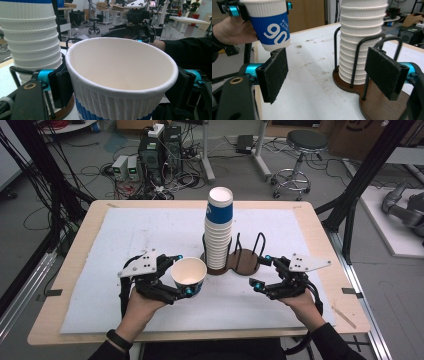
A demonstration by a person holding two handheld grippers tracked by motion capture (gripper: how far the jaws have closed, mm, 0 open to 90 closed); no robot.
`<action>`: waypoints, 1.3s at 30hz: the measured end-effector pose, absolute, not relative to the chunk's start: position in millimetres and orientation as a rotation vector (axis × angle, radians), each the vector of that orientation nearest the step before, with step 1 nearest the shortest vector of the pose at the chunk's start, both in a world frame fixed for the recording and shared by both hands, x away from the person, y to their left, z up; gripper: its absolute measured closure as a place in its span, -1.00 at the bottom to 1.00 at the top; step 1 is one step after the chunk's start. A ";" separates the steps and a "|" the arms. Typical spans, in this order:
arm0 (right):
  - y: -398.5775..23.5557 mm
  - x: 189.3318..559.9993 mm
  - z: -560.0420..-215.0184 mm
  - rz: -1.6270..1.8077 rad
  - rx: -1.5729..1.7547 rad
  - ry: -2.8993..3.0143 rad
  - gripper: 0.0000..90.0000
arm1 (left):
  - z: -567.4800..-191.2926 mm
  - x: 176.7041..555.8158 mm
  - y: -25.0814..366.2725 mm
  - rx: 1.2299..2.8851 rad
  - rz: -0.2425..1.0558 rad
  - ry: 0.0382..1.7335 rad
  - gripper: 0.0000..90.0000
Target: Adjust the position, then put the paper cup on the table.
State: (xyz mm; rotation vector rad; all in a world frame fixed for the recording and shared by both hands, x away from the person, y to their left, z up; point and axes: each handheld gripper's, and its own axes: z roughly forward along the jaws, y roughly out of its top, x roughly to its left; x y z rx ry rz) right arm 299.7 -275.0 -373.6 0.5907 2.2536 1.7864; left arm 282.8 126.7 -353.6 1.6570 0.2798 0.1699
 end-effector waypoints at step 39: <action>-297.4 295.9 -373.4 1.863 0.651 2.135 -0.62 | -359.9 282.3 127.0 1.639 0.186 0.253 -0.52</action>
